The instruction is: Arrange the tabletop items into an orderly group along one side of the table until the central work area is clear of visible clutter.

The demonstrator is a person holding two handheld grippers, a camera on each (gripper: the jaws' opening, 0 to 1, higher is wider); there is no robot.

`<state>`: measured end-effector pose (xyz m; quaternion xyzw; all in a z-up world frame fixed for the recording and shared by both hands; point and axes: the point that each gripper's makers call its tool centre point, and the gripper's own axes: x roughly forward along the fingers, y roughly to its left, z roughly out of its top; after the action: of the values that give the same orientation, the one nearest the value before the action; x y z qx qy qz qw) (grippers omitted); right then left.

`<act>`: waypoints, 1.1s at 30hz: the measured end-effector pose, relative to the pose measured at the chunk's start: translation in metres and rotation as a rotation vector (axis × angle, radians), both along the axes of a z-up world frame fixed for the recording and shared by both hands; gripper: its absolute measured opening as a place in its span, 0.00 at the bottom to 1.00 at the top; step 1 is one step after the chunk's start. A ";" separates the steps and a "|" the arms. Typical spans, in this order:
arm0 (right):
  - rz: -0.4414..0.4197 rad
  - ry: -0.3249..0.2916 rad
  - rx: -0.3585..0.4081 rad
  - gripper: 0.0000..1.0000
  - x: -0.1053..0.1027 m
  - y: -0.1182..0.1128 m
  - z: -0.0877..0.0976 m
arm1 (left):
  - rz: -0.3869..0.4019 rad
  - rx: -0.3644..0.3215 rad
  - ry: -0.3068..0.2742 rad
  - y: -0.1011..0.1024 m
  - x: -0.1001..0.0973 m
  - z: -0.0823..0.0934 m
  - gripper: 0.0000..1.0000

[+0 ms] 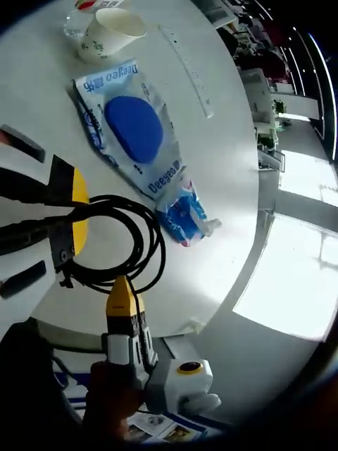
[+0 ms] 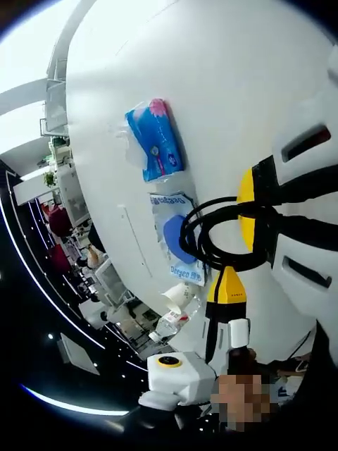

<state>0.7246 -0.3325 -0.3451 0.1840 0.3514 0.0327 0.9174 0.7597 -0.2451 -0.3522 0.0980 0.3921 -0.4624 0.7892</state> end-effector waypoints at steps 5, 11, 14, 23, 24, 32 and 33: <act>0.030 0.003 -0.006 0.00 0.005 -0.006 0.002 | 0.019 0.000 0.001 -0.004 0.001 0.000 0.03; 0.070 0.021 -0.010 0.00 0.011 -0.014 -0.001 | 0.062 -0.017 0.033 -0.010 0.005 -0.006 0.03; 0.102 0.039 -0.001 0.00 0.014 -0.017 -0.004 | 0.090 -0.025 0.066 -0.014 0.005 -0.011 0.03; 0.139 0.106 0.043 0.00 0.022 -0.032 -0.013 | 0.136 -0.046 0.110 -0.031 0.010 -0.016 0.03; 0.139 0.115 0.050 0.00 0.024 -0.034 -0.015 | 0.140 -0.045 0.117 -0.033 0.011 -0.018 0.03; 0.137 0.167 0.099 0.00 0.029 -0.046 -0.037 | 0.146 -0.019 0.142 -0.042 0.014 -0.030 0.03; 0.136 0.173 0.099 0.00 0.028 -0.046 -0.039 | 0.145 -0.017 0.144 -0.043 0.014 -0.031 0.03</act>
<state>0.7529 -0.3786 -0.3836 0.2070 0.4389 0.0962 0.8690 0.7736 -0.2883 -0.3836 0.0293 0.4500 -0.4132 0.7911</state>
